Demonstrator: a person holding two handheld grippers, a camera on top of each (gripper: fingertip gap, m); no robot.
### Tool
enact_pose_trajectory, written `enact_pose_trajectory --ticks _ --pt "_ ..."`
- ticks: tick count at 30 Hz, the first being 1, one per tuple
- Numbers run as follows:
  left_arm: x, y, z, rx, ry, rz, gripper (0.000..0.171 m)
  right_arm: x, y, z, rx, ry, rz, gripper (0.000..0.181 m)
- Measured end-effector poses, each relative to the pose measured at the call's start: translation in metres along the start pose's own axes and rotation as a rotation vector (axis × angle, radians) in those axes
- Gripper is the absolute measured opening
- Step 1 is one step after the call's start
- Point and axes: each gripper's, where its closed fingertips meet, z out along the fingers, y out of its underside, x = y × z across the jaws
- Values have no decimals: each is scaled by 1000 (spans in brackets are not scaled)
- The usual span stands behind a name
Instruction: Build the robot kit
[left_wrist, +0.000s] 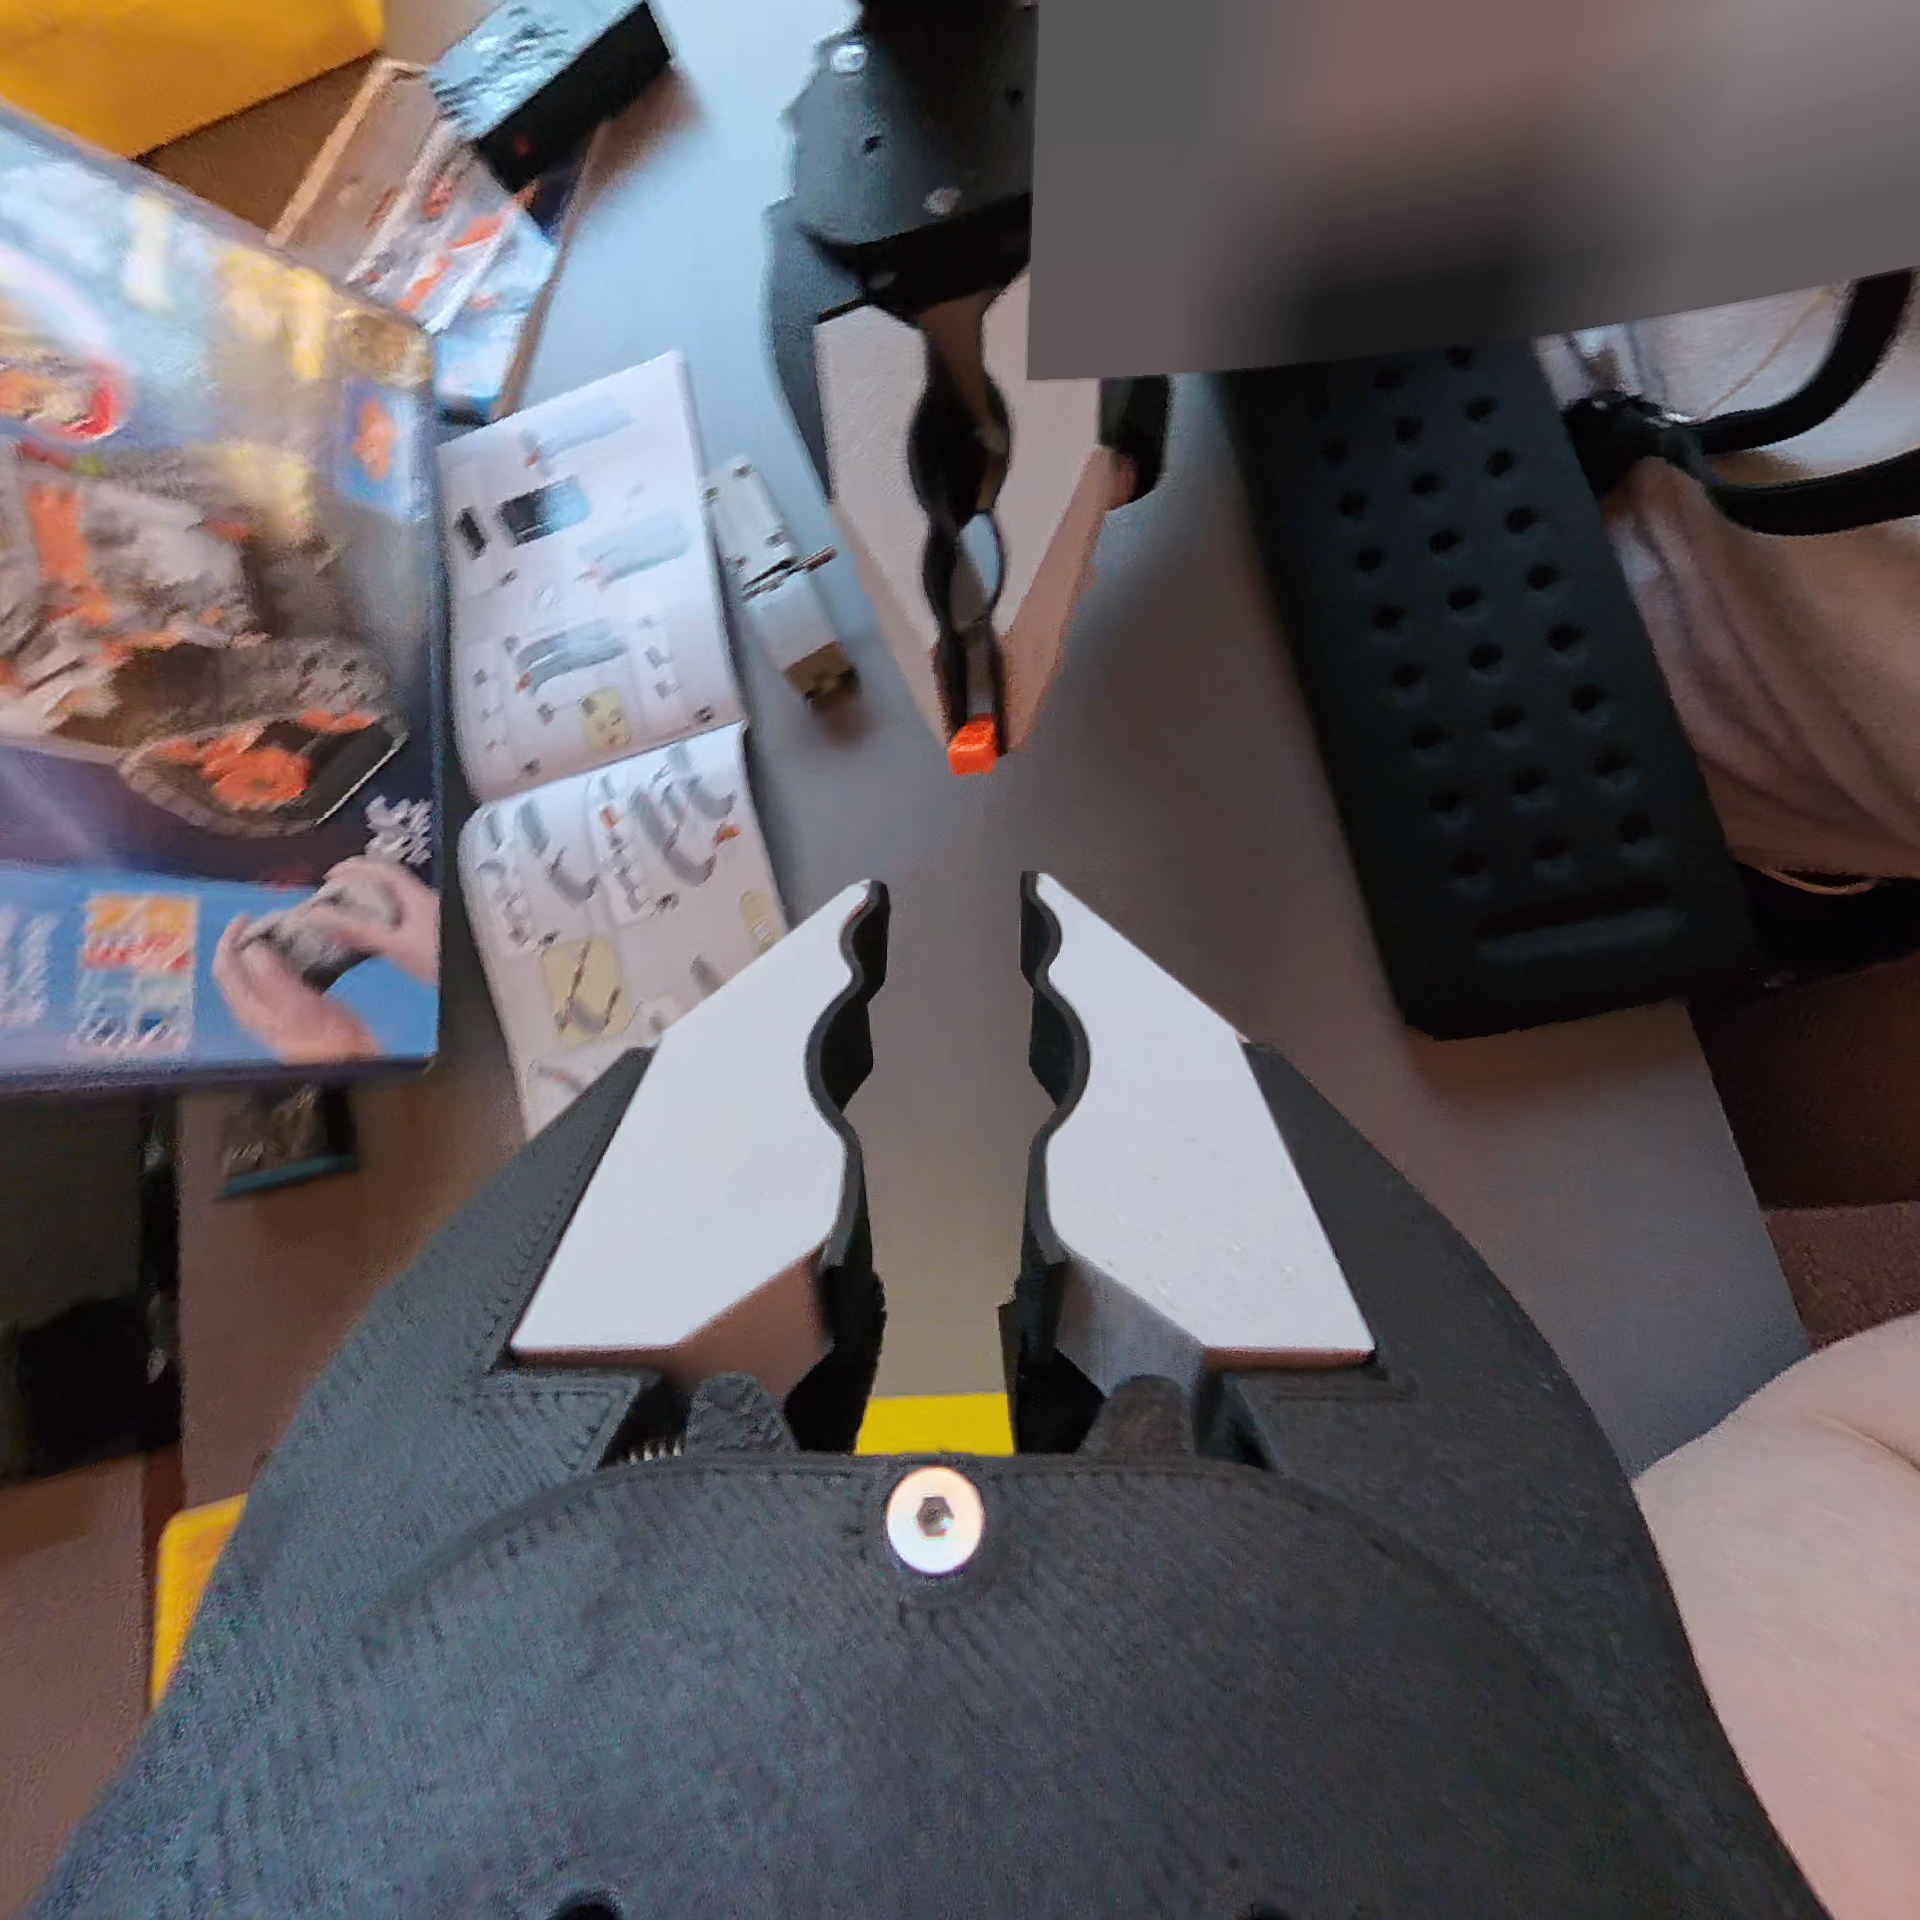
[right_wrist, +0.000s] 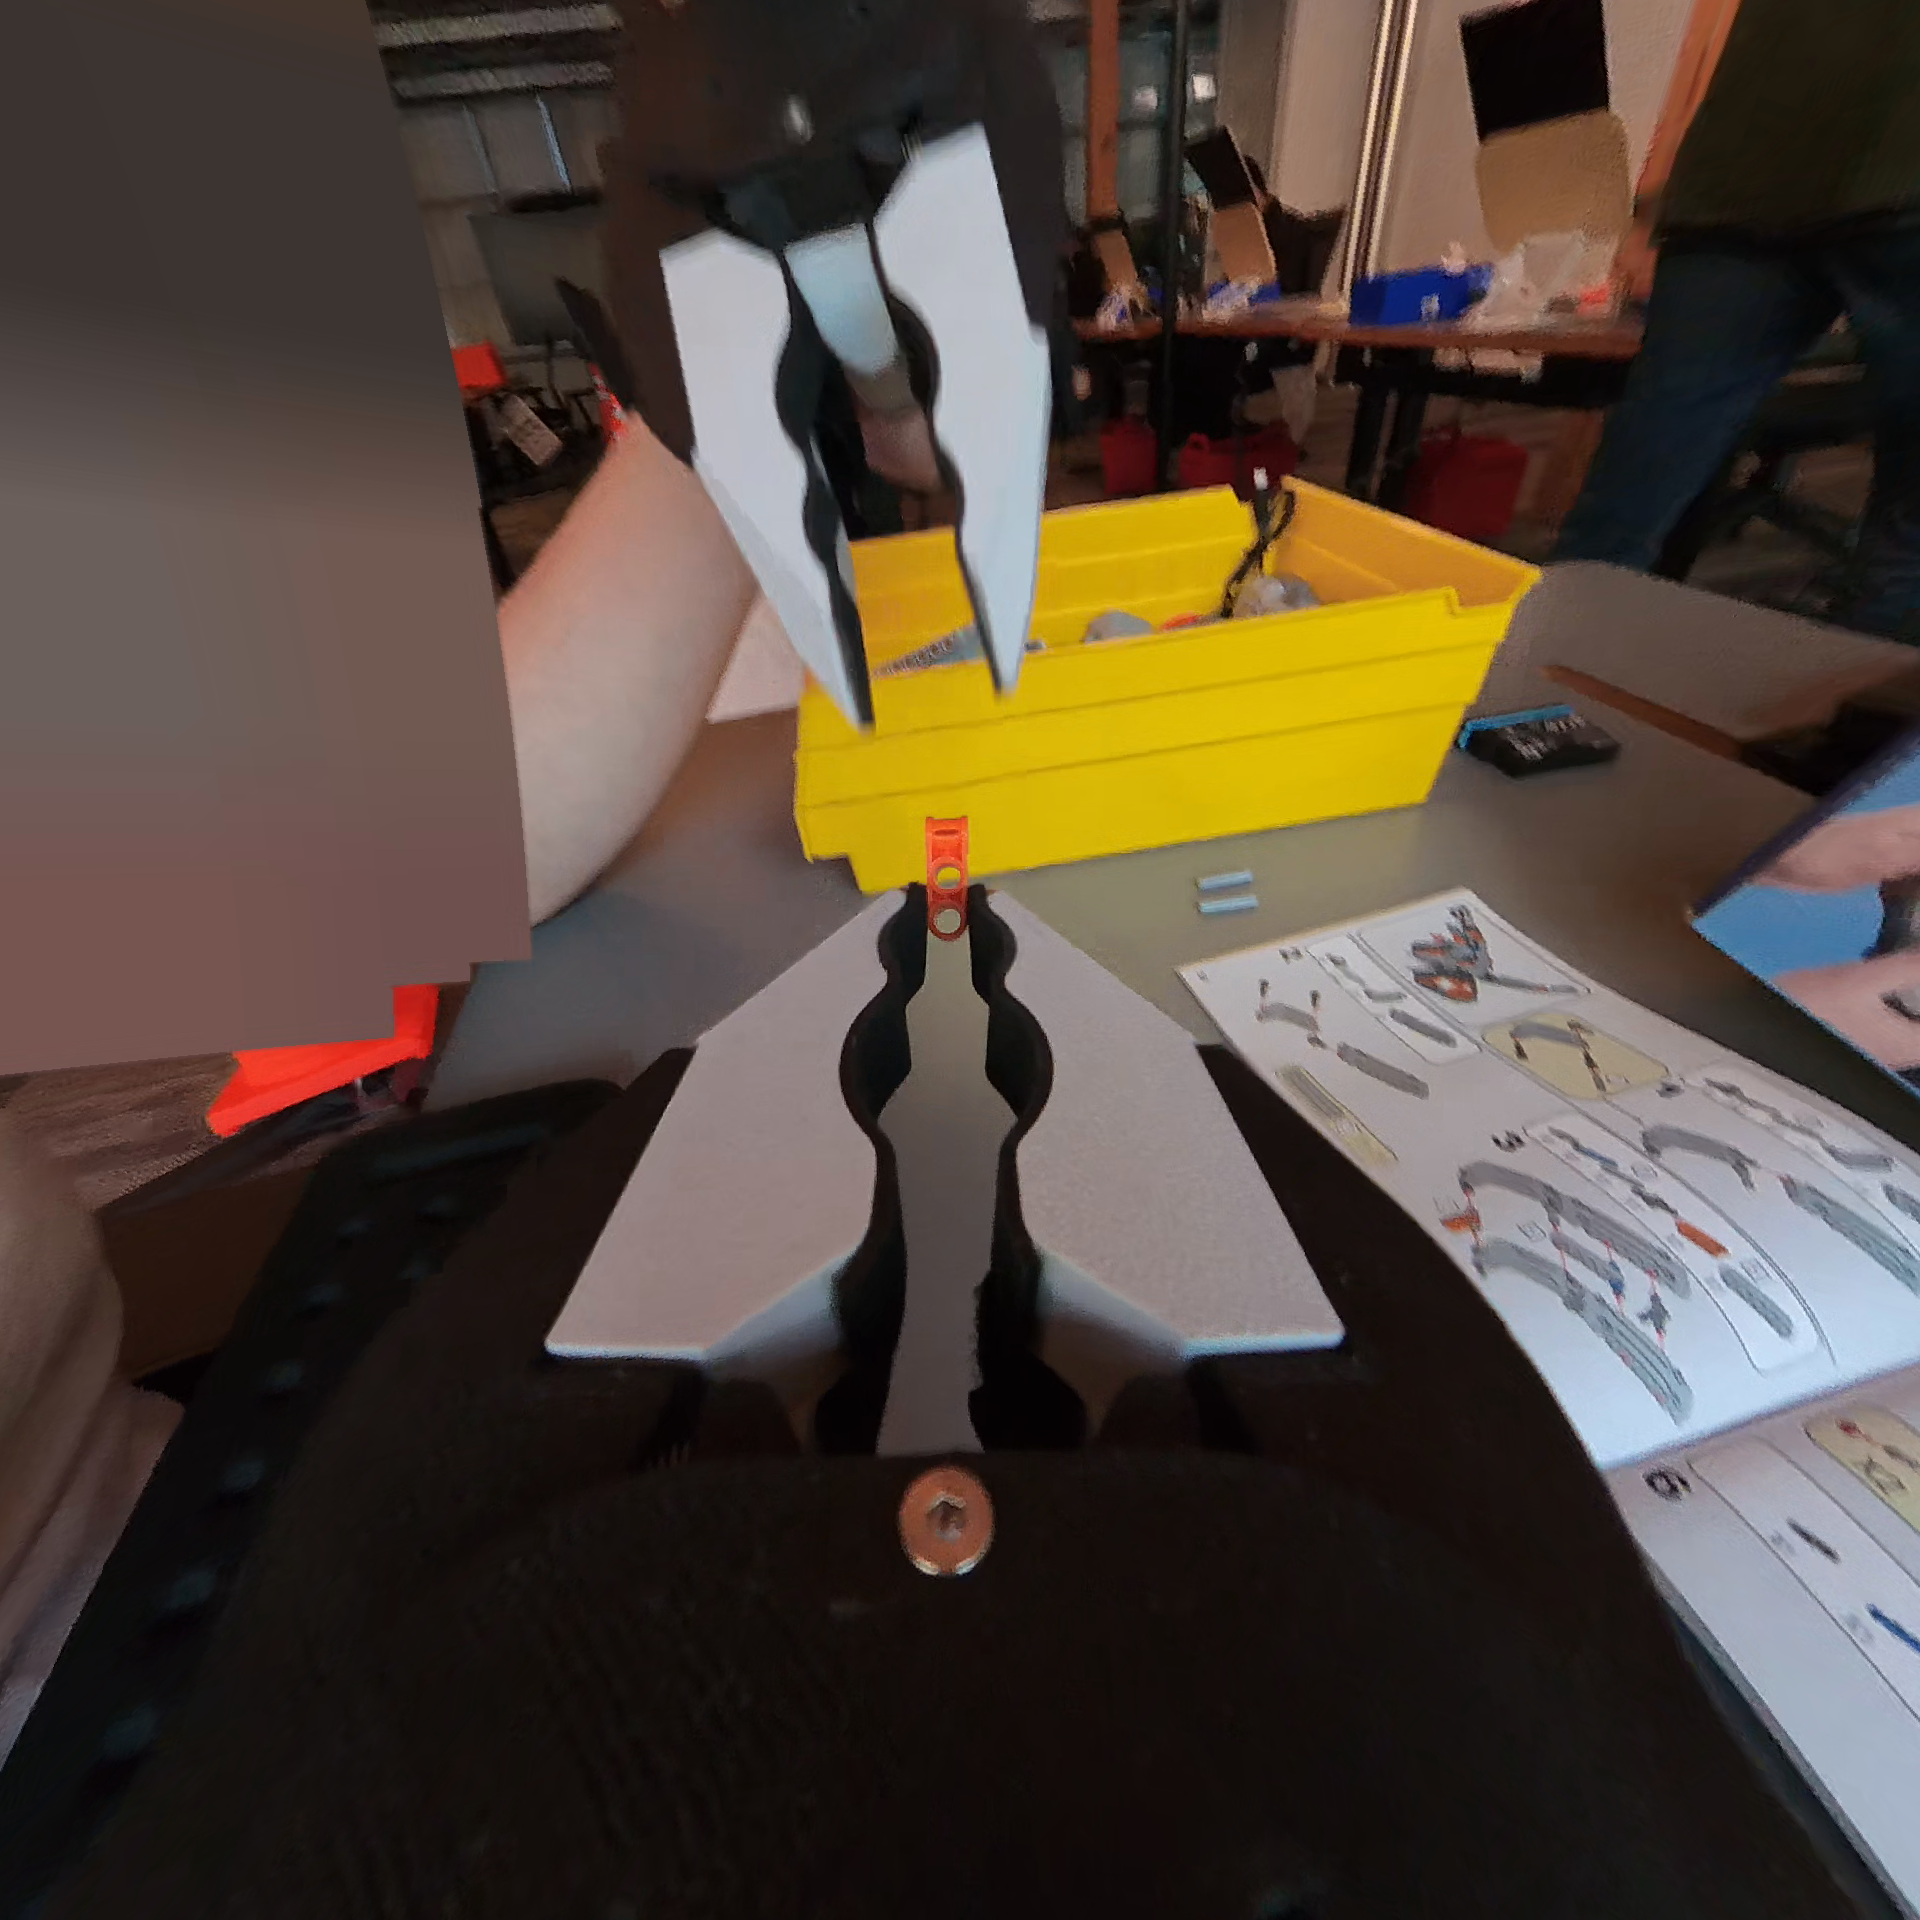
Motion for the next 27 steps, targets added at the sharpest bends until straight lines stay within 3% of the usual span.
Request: enact_pose_trajectory --ticks 3,7,9,14,27 --pt "-21 21 -27 -13 -138 -91 17 12 28 4 -172 68 -10 6" --pt "-35 70 -55 -161 -269 -247 19 18 67 10 -390 139 -77 7" --pt "-39 82 -68 -180 -319 -302 19 18 79 13 -447 155 -74 7" --pt "-48 98 -93 -200 -441 -381 18 19 91 14 -495 177 -22 7" --pt "-51 141 -115 -321 -536 -530 18 17 107 15 -575 180 -52 7"
